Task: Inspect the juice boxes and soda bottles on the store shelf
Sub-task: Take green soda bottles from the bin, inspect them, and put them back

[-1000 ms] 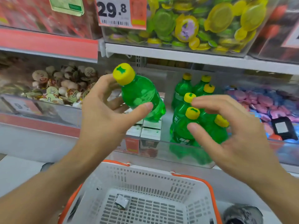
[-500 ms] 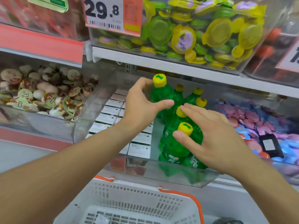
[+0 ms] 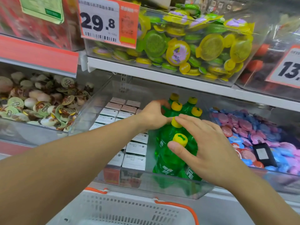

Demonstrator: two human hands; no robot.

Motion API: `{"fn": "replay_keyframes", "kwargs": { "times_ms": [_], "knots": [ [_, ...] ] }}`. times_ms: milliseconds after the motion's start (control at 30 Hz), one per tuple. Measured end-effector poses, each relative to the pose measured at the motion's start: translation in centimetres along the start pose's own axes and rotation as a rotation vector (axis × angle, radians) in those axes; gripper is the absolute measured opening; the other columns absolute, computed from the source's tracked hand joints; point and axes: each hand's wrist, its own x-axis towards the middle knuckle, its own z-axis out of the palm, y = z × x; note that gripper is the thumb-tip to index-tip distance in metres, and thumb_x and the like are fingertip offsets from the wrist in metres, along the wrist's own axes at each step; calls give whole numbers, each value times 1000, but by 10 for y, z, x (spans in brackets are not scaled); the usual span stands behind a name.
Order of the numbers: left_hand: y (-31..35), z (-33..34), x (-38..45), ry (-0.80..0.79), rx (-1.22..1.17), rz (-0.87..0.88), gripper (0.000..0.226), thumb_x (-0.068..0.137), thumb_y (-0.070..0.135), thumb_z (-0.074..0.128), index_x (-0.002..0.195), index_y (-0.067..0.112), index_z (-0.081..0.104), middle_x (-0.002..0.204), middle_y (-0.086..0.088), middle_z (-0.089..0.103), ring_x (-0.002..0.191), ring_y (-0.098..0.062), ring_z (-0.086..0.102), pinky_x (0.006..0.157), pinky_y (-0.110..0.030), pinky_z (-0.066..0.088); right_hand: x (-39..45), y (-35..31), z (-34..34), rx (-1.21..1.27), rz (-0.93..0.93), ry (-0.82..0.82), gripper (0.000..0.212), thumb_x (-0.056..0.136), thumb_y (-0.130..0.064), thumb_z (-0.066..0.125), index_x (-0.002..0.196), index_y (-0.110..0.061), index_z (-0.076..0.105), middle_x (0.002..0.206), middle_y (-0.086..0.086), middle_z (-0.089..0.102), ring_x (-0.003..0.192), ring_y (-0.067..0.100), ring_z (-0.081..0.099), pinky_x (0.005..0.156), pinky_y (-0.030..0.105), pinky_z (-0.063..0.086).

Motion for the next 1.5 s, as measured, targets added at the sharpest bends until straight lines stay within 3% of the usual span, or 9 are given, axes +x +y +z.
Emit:
{"fn": "replay_keyframes", "kwargs": {
  "times_ms": [400, 533, 700, 833, 1000, 1133, 1300, 1433, 1500],
  "knots": [
    [5, -23, 6, -172, 258, 30, 53, 96, 40, 59, 141, 14, 51, 144, -5, 54, 133, -21, 50, 103, -27, 38, 0, 3, -1, 36, 33, -37, 81, 80, -87, 25, 147, -43, 39, 152, -27, 37, 137, -2, 32, 113, 23, 16],
    [1, -28, 12, -243, -5, -53, 37, 99, 28, 58, 133, 15, 55, 129, -8, 60, 116, -24, 62, 96, -34, 54, 1, 4, 0, 23, 53, -45, 81, 80, -88, 27, 146, -43, 40, 151, -28, 35, 138, 3, 35, 114, 23, 17],
    [-3, -16, 38, 131, -3, 39, 29, 96, 25, 62, 120, 9, 59, 115, -15, 67, 93, -29, 67, 81, -35, 55, 2, 4, -1, 16, 64, -63, 79, 80, -87, 28, 146, -46, 37, 151, -31, 32, 139, 2, 32, 115, 23, 17],
    [-1, 1, 52, 59, 51, 181, 41, 96, 10, 60, 136, 11, 53, 131, -11, 60, 112, -25, 58, 79, -14, 39, -1, 3, -1, 10, 70, -71, 81, 79, -89, 25, 148, -48, 33, 153, -33, 28, 139, 1, 29, 118, 26, 17],
    [-9, -4, 53, 188, 8, 212, 34, 88, -6, 64, 122, 2, 61, 111, -13, 65, 86, -15, 56, 59, -2, 39, -1, 2, -2, 1, 59, -63, 82, 78, -90, 22, 148, -49, 30, 153, -36, 24, 137, -6, 23, 119, 22, 12],
    [-20, -3, 32, 270, -25, 246, 48, 79, -27, 48, 117, 0, 58, 102, -6, 56, 79, -4, 54, 68, -3, 45, -1, 2, -1, -2, 47, -60, 81, 78, -90, 22, 148, -50, 30, 152, -37, 23, 139, -2, 24, 118, 23, 13],
    [-15, -12, 10, 402, 34, 327, 59, 77, -25, 39, 122, 8, 57, 103, -3, 57, 81, -8, 59, 82, -33, 57, -4, 0, 1, 29, 61, 10, 78, 79, -87, 29, 143, -44, 43, 149, -30, 38, 132, -3, 33, 113, 22, 18],
    [-10, -23, -21, 453, 151, 548, 51, 79, -26, 44, 118, 3, 58, 104, -5, 55, 86, -13, 59, 80, -5, 47, -6, -2, 4, 19, 71, 40, 76, 81, -84, 33, 140, -40, 51, 148, -23, 46, 132, 8, 45, 114, 26, 23],
    [-6, -28, -37, 477, 130, 687, 53, 78, -24, 45, 116, 12, 54, 106, 3, 52, 93, -10, 54, 80, -6, 45, -6, -2, 6, 23, 70, 57, 74, 81, -82, 36, 137, -38, 54, 145, -21, 49, 130, 9, 48, 112, 26, 25]
  ]
}}
